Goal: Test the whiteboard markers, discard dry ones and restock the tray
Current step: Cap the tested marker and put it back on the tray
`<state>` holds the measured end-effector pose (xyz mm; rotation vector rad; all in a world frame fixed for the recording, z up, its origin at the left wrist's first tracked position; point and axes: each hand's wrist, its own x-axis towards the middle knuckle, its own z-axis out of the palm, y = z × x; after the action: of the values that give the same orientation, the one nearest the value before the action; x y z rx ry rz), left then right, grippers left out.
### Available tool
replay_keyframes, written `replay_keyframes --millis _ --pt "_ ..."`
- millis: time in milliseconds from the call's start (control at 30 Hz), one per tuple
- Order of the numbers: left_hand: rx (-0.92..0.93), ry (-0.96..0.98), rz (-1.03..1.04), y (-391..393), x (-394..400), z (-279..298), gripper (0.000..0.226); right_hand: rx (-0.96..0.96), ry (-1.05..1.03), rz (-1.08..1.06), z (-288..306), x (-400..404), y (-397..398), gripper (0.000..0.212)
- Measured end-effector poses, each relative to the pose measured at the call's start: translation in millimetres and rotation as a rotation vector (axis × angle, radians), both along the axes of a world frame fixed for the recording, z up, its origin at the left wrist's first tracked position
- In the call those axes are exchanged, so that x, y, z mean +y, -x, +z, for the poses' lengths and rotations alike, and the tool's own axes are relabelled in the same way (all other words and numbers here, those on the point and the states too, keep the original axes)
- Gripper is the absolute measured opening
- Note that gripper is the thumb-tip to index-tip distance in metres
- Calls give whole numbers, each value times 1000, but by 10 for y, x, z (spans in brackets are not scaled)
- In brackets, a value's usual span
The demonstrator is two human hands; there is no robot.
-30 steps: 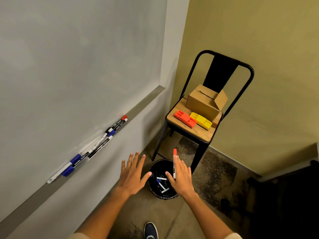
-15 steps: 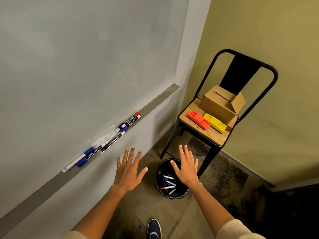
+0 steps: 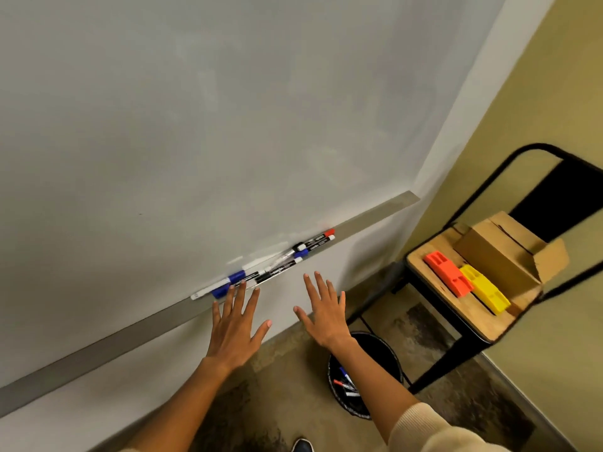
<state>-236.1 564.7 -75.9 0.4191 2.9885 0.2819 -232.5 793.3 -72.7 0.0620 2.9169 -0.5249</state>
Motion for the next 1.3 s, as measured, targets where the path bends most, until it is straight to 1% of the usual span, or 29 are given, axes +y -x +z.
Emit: replay_keyframes --millis 133,267,400,533,700,900,1100,1200,1300 --pt "7 -12 119 -81 -294 49 88 2 -47 159 61 -376 242 81" --pt "-1 -18 211 -181 -564 72 79 -5 -98 312 69 -722 432 70" --pt "-10 -8 276 -306 -790 73 79 -2 -126 411 102 -1037 579 59" --pt "-28 -32 300 -429 -918 69 82 30 -168 453 118 -1231 706 52" --pt "-52 -48 307 -511 -1022 16 86 28 -192 426 39 -1342 789 43" --pt "-76 -58 316 -551 -1073 36 93 7 -211 475 -3 -1465 812 44" --pt "-146 -18 324 -614 -1136 167 104 7 -302 543 -20 -1613 806 59" --pt "-157 -39 326 -639 -1218 195 105 9 -331 534 0 -1646 823 58" --pt "-150 -86 322 -656 -1280 234 106 10 -317 513 50 -1662 831 53"
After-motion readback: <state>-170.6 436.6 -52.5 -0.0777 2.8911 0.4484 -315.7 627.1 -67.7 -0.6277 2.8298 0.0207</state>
